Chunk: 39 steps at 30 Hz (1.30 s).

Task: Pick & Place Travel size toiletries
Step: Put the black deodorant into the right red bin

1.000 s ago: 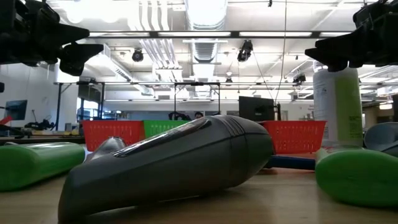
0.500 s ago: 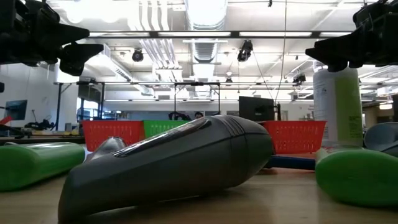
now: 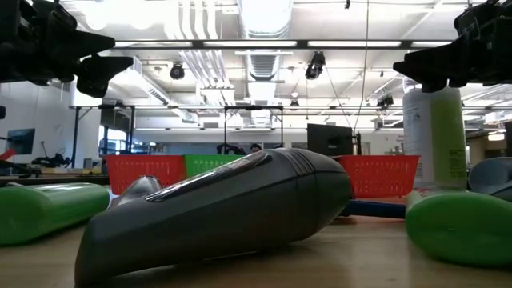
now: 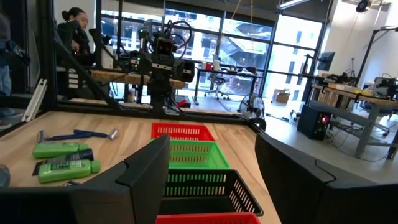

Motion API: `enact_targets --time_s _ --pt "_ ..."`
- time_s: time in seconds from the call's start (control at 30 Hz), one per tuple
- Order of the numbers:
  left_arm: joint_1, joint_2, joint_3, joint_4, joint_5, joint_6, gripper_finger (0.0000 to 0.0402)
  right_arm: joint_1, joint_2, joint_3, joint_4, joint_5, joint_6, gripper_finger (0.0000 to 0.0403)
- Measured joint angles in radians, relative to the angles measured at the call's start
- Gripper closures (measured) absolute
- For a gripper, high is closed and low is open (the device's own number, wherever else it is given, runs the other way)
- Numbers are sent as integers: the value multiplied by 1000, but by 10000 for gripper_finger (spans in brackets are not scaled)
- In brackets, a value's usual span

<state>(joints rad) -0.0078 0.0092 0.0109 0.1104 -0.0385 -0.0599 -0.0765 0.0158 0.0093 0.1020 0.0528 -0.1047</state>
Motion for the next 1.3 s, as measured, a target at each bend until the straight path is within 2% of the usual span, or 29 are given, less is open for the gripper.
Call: enact_targets --time_s 1.3 --pt "0 0 0 0 0 0 135 0 0 0 0 0 0 42"
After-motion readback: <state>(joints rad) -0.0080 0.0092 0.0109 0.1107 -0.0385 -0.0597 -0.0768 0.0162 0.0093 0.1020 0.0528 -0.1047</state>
